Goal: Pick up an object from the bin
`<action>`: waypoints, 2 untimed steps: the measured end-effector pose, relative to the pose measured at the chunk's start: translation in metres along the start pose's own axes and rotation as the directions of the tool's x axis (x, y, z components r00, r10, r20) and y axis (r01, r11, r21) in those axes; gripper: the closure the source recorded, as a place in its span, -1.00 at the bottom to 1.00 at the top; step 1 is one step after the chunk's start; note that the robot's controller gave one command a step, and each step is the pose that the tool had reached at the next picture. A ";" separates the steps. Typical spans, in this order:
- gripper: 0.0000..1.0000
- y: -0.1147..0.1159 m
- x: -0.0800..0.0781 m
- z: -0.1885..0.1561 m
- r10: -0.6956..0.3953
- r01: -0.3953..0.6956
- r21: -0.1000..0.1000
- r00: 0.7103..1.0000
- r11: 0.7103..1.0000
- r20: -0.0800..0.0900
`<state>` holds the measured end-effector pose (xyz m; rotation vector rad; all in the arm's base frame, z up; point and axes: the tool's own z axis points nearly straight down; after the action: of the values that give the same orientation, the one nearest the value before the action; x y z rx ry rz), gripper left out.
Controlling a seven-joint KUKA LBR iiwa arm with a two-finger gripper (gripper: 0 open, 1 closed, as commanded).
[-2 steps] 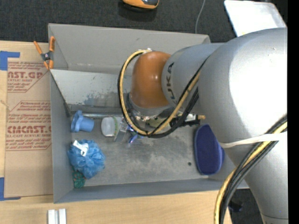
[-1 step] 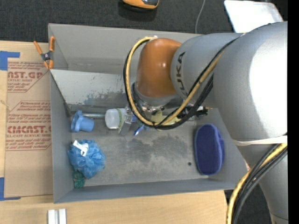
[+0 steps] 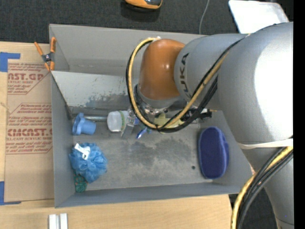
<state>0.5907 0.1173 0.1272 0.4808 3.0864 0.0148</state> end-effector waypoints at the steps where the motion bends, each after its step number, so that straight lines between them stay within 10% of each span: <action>1: 1.00 0.000 0.000 0.000 0.008 -0.008 0.000 1.000 1.000 0.000; 2: 1.00 -0.034 0.031 -0.048 -0.235 0.235 0.001 0.972 0.972 -0.003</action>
Offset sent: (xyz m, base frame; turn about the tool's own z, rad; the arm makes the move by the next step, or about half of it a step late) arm -0.0552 -0.0333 0.0672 -0.2833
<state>0.5501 0.0943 0.1740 0.1122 3.1238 0.0099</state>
